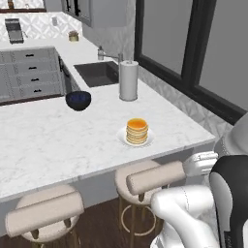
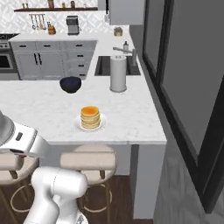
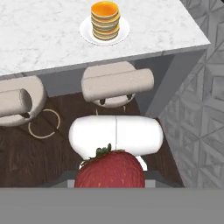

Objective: Take the strawberry from the fridge and place it on top of the pancake, located on the dining counter.

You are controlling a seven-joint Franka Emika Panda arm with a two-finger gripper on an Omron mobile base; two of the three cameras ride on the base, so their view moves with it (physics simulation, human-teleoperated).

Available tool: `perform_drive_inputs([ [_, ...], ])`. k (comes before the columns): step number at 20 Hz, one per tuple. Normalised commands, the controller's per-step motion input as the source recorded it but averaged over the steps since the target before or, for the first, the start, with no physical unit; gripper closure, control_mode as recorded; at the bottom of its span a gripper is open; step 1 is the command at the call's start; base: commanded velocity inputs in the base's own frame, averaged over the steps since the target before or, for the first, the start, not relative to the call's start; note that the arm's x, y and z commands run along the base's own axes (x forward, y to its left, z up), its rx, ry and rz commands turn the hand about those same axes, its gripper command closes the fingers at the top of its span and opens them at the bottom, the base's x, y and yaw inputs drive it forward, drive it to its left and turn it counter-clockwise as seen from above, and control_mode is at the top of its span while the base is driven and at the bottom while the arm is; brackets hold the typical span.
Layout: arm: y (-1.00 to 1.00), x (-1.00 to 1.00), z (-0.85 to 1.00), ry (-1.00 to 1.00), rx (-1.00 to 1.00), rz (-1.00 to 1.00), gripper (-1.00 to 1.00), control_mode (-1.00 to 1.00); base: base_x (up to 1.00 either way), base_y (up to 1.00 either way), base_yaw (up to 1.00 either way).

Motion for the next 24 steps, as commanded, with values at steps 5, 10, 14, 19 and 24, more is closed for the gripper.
perform_drive_inputs([
  [5, 0.00, 0.00, 0.00, 0.00, 0.00, 0.00, 1.00, 1.00, 0.33, -0.30, 0.21],
  [10, 0.00, 0.00, 0.00, 0.00, 0.00, 0.00, 1.00, 1.00, 0.40, 0.24, 0.00],
  [14, 0.00, 0.00, 0.00, 0.00, 0.00, 0.00, 1.00, 1.00, 0.53, 0.36, 0.02],
  [19, 0.00, 0.00, 0.00, 0.00, 0.00, 0.00, 1.00, 1.00, 0.34, 0.07, 0.08],
  [24, 0.00, 0.00, 0.00, 0.00, 0.00, 0.00, 1.00, 1.00, 0.35, 0.00, 0.16],
])
